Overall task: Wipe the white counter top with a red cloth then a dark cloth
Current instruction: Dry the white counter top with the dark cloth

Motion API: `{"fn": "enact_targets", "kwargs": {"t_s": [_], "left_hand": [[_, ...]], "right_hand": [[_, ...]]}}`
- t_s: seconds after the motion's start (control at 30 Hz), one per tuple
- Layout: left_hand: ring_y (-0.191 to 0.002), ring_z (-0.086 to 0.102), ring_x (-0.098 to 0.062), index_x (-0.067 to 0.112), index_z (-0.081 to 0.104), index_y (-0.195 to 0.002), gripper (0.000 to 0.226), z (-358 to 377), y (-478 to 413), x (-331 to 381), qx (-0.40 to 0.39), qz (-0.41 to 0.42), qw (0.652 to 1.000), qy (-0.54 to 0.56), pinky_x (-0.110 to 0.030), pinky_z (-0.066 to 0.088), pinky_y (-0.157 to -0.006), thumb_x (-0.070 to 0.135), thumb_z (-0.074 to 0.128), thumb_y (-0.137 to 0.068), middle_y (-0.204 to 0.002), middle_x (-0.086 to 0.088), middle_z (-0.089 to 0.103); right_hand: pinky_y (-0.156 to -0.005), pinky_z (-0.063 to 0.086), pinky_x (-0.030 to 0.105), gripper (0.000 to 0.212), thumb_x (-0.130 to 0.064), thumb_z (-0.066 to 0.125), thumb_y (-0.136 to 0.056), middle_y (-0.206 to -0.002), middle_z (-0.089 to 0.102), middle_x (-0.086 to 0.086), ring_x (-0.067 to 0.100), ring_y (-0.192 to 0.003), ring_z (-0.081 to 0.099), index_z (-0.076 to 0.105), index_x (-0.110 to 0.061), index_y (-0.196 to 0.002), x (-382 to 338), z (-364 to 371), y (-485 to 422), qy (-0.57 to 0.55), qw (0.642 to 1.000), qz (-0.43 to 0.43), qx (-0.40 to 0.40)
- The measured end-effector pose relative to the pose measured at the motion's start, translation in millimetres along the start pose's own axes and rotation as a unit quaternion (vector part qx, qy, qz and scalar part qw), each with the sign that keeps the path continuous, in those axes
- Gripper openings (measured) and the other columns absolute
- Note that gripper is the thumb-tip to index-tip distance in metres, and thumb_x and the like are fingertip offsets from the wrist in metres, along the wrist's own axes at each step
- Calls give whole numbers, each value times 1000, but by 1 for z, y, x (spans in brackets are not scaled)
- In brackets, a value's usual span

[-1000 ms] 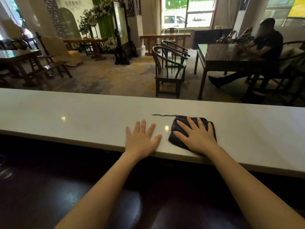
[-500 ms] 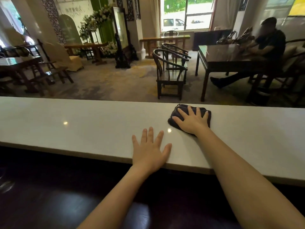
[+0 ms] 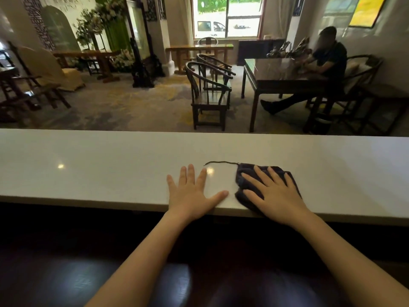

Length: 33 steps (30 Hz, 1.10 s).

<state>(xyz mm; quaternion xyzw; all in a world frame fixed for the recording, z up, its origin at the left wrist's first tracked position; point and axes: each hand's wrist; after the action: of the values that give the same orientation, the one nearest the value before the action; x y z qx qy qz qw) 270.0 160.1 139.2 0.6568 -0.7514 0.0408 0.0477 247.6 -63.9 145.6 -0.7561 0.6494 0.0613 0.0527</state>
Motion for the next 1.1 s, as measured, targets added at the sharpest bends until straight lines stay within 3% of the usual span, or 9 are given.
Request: {"fn": "enact_targets", "kwargs": {"t_s": [0.63,0.83,0.93,1.1], "left_hand": [[-142,-17,-28,32,-8,-143,113,1,0,3,7,-1,1000,-6,-61,-15,-106,91,-11,-47,-156,-8,-13],[-142,-16,-28,31,-8,-143,110,-1,2,1,6,13,1000,-8,-60,-14,-107,90,-9,-51,-156,-10,-12],[-142,-16,-28,30,-8,-143,110,-3,2,2,-4,6,1000,-9,-60,-14,-107,91,-7,-51,-156,-10,-13],[-141,-17,-29,29,-8,-144,106,-4,2,2,-13,2,1000,-3,-59,-16,-106,90,1,-57,-156,-10,-15]], "right_hand": [[-110,-11,60,64,-66,13,-85,-158,-2,2,33,-143,-9,7,-39,-143,-29,-8,-127,-6,996,90,0],[-108,-18,51,65,-78,5,-73,-157,-5,-10,23,-143,-12,-2,-56,-135,-26,7,-86,-6,999,-30,-16],[-107,-18,45,67,-80,2,-70,-156,-7,-15,18,-142,-12,-6,-58,-133,-9,7,-59,6,1000,-24,-12],[-111,-12,50,64,-76,7,-77,-157,-5,-11,20,-143,-9,1,-54,-136,8,-2,-53,3,999,29,-21]]}}
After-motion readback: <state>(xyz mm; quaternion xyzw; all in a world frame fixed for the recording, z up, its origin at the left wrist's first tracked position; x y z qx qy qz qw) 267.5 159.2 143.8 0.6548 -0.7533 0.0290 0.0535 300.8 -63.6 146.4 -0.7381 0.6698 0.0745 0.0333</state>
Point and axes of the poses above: each hand's wrist, its own y-axis away from the middle knuckle, its own z-axis out of the palm, x = y × z
